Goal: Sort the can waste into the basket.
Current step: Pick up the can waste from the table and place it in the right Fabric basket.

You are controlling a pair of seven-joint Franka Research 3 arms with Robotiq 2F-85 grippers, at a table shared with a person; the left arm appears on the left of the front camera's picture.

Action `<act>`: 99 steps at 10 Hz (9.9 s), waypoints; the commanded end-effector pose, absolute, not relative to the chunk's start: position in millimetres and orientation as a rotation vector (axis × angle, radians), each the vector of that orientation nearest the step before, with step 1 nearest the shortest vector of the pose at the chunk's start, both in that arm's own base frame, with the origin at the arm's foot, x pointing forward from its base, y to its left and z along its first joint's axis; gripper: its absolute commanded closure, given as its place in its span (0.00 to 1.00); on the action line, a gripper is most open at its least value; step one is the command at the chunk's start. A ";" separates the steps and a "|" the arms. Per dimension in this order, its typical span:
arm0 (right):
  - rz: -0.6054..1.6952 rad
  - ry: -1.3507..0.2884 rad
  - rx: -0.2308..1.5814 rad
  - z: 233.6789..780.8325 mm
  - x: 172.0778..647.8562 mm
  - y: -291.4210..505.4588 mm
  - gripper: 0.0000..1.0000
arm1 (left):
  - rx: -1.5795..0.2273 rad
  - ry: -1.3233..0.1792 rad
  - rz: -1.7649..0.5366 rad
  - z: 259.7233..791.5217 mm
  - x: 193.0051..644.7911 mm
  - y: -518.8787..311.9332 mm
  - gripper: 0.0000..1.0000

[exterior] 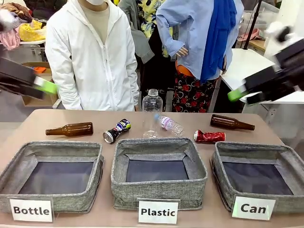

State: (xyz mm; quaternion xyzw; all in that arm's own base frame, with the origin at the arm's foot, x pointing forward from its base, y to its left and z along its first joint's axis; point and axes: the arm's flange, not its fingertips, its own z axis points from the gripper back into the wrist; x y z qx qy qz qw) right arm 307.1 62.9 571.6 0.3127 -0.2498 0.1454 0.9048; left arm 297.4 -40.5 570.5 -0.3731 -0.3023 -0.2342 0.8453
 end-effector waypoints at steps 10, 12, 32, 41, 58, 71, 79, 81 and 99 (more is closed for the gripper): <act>-0.418 -0.654 0.949 505.9 299.8 -189.4 0.00 | -1.136 -0.696 0.188 434.8 289.2 201.3 0.00; -0.418 -0.654 0.949 505.9 299.8 -189.4 0.00 | -1.136 -0.696 0.188 434.8 289.2 201.3 0.00; -0.133 -0.503 0.867 494.4 276.6 -213.0 0.00 | -1.136 -0.696 0.188 434.8 289.2 201.3 0.00; 0.088 -0.338 0.431 524.1 386.6 -69.0 0.00 | -1.136 -0.696 0.188 434.8 289.2 201.3 0.00; 1.207 -0.182 0.192 428.2 523.4 87.6 0.00 | -1.285 -0.721 -0.126 498.6 203.1 242.6 0.00; 1.362 -0.132 0.149 324.3 591.3 103.5 0.00 | -1.237 -0.179 -0.331 425.7 300.5 92.4 0.00; 1.293 -0.035 0.170 296.2 603.3 111.2 0.58 | -1.237 -0.179 -0.331 425.7 300.5 92.4 0.00; 1.283 -0.034 0.166 296.5 604.2 111.6 0.63 | -1.237 -0.179 -0.331 425.7 300.5 92.4 0.00; 1.207 -0.143 0.054 447.2 407.3 6.1 1.00 | -1.237 -0.179 -0.331 425.7 300.5 92.4 0.00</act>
